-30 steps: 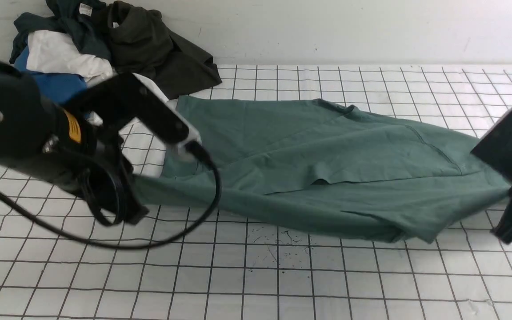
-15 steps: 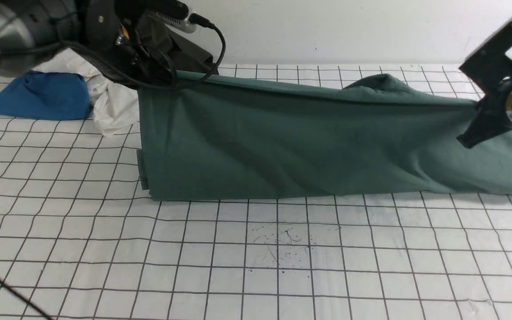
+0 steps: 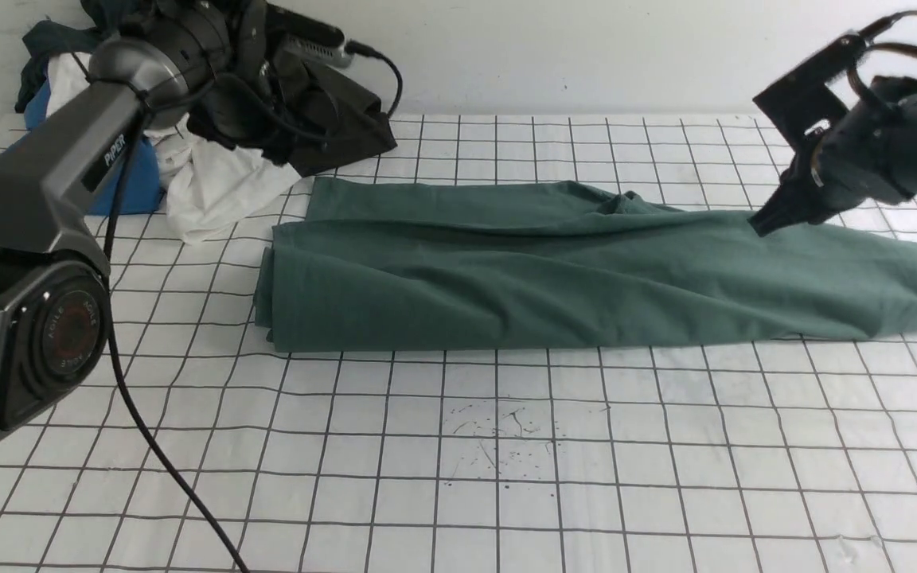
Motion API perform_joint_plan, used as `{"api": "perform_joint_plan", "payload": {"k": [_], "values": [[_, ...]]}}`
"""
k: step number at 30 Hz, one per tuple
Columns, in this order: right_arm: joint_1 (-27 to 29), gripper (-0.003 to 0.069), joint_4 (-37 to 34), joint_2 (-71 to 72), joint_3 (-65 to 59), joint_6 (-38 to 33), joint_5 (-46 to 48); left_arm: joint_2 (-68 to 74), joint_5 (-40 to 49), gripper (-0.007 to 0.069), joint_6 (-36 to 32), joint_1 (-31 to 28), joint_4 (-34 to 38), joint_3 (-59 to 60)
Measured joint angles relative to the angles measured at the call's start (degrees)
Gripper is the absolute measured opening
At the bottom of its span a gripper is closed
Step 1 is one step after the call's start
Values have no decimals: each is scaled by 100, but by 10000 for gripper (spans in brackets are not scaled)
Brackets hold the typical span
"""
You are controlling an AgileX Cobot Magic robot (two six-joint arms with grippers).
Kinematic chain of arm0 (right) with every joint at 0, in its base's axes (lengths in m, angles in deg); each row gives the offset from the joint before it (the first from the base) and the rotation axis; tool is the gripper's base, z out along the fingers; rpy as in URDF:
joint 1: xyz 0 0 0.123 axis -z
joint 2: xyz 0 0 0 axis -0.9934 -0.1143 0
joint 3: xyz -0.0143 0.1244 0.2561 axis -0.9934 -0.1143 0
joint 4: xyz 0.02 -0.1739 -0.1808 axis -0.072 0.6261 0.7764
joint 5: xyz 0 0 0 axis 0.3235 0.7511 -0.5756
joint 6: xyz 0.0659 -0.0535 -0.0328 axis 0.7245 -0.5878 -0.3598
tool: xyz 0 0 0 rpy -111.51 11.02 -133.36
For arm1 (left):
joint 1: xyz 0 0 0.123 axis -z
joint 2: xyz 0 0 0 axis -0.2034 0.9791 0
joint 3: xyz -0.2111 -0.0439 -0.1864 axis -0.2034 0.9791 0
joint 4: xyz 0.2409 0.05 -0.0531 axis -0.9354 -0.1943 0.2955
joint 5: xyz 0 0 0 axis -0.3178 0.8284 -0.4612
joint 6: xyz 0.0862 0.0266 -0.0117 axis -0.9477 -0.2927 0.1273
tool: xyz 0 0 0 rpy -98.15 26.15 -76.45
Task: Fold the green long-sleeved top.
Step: Use the right arm to clamp the right edge of the fabric
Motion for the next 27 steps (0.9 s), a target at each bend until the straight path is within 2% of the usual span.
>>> {"api": "perform_joint_plan", "payload": {"k": [2, 3, 4, 7, 10, 11, 12, 15, 17, 19, 21, 23, 26, 27], "values": [[-150, 36, -1457, 17, 121, -1204, 98, -84, 348, 352, -274, 0, 497, -91], [-162, 36, -1457, 17, 130, -1204, 98, -92, 383, 347, -312, 0, 563, -91], [-252, 4, -2973, -87, 194, -2467, 83, -98, 644, 298, -637, 0, 1115, -115], [-284, -12, -5178, -568, 422, -4318, 52, 109, 900, 188, -1180, 59, 2080, -115], [-284, -15, -6279, -1225, 845, -5320, -75, 387, 918, 91, -1522, 162, 2599, -115], [-284, -15, -6376, -1274, 934, -5362, -82, 420, 918, 85, -1542, 170, 2624, -109], [-284, -15, -6578, -1623, 1289, -5556, -171, 526, 922, 44, -1660, 220, 2725, -109], [-278, -15, -6567, -2225, 2204, -5536, -391, 618, 890, 1, -1778, 247, 2757, -109], [-215, -15, -6338, -2690, 2927, -4865, -619, 628, 750, -1, -1792, 235, 2714, -109], [-89, -15, -6265, -2984, 3407, -3809, -634, 628, 578, 9, -1792, 207, 2628, -109], [92, -15, -6100, -3141, 3815, -2637, -505, 628, 440, 39, -1792, 164, 2468, -109], [249, -15, -5998, -3181, 4123, -2020, -200, 628, 396, 88, -1792, 124, 2271, -109], [403, -15, -5895, -3137, 4641, -1932, 601, 628, 345, 212, -1801, 5, 1960, -109], [411, -15, -5888, -3137, 4667, -1949, 661, 628, 332, 221, -1806, -3, 1921, -109]]}}
